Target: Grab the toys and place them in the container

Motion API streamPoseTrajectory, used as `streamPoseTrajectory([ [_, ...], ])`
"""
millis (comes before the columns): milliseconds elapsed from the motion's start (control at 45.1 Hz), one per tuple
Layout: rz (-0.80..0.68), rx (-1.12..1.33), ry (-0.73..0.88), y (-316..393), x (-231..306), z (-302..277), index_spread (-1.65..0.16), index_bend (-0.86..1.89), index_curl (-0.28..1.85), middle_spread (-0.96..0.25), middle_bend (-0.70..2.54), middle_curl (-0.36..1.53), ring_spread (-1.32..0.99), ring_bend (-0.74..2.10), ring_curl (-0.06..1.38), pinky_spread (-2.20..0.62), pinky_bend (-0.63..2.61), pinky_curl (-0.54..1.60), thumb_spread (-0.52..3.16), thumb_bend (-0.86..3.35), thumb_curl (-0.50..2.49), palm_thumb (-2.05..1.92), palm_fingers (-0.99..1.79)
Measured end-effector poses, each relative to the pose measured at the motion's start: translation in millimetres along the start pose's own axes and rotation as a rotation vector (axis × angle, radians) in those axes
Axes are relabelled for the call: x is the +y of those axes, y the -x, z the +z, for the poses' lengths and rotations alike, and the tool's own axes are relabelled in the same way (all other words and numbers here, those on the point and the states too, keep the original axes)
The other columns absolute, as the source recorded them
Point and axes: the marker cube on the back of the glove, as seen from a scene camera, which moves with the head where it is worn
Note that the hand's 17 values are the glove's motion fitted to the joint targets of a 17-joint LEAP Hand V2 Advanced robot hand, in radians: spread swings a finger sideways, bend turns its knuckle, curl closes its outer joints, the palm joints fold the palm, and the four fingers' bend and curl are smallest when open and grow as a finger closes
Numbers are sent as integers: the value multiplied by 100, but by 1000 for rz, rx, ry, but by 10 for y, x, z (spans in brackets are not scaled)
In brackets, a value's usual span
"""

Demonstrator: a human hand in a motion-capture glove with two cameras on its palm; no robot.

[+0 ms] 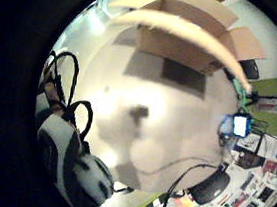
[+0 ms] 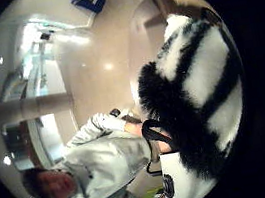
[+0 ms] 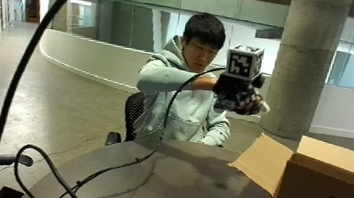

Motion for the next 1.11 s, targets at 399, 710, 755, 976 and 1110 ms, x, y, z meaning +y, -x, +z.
streamPoseTrajectory([
  [399, 394, -109, -311, -710, -1158, -680, -21, 19, 19, -8, 60, 60, -22, 120, 62, -22, 101, 53, 94, -11, 60, 14, -21],
  [710, 408, -141, -269, -997, -933, -516, -25, 12, 20, 0, 10, 36, -5, 21, 22, -2, 73, 34, 98, -5, 45, -4, -36],
  [755, 403, -142, -269, -1027, -847, -534, -25, 11, 20, 0, 9, 34, -4, 19, 22, -1, 71, 33, 99, -5, 44, -4, -34],
  [976, 358, -128, -293, -1182, -186, -723, -25, 13, 22, 0, 10, 28, -3, 15, 21, 1, 64, 32, 103, -4, 38, -3, -29],
  [1110, 318, -113, -308, -1228, 294, -661, -26, 17, 24, 0, 12, 26, -2, 15, 20, 2, 59, 31, 105, -3, 36, -2, -23],
])
